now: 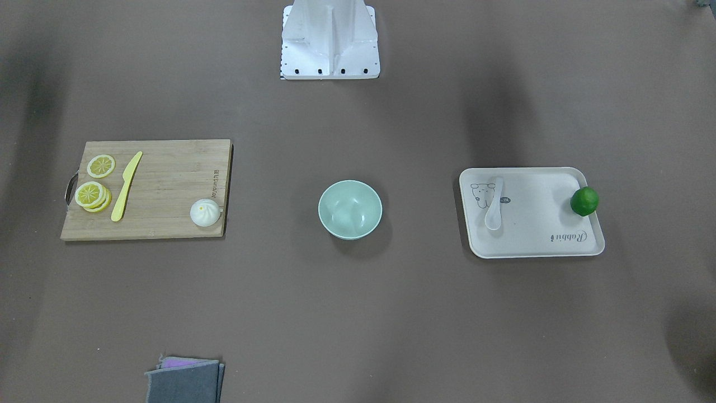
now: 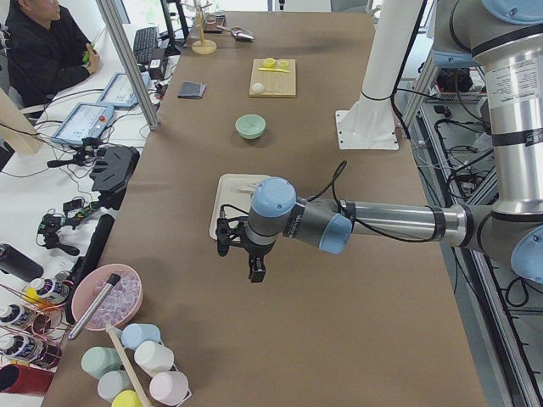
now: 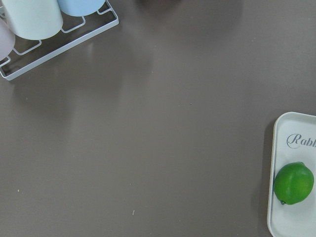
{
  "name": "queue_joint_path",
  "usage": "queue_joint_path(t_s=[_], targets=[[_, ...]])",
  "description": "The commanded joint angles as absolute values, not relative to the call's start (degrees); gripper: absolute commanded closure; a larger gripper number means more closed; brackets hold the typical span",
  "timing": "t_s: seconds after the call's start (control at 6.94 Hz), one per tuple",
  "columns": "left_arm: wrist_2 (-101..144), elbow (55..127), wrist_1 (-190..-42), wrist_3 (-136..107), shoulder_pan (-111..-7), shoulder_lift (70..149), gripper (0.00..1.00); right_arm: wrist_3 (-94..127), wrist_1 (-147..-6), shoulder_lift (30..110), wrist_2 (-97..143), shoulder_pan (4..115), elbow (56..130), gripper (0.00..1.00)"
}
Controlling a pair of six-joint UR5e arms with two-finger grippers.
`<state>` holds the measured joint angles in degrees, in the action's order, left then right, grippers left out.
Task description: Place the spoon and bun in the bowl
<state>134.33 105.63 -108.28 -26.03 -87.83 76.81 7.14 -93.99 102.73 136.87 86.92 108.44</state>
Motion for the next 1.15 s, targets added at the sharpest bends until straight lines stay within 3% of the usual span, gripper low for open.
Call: queue_joint_path(t_s=[0.0,1.01], targets=[[134.6,105.7,-108.3,-26.1,-87.9,76.8,0.02,7.3,-93.9,102.7,136.8,86.9,108.3,0.0],[134.6,103.0,-108.2,-26.9,-87.9,78.9,0.02,7.5,-93.9,102.2,136.8,86.7,108.3,0.0]])
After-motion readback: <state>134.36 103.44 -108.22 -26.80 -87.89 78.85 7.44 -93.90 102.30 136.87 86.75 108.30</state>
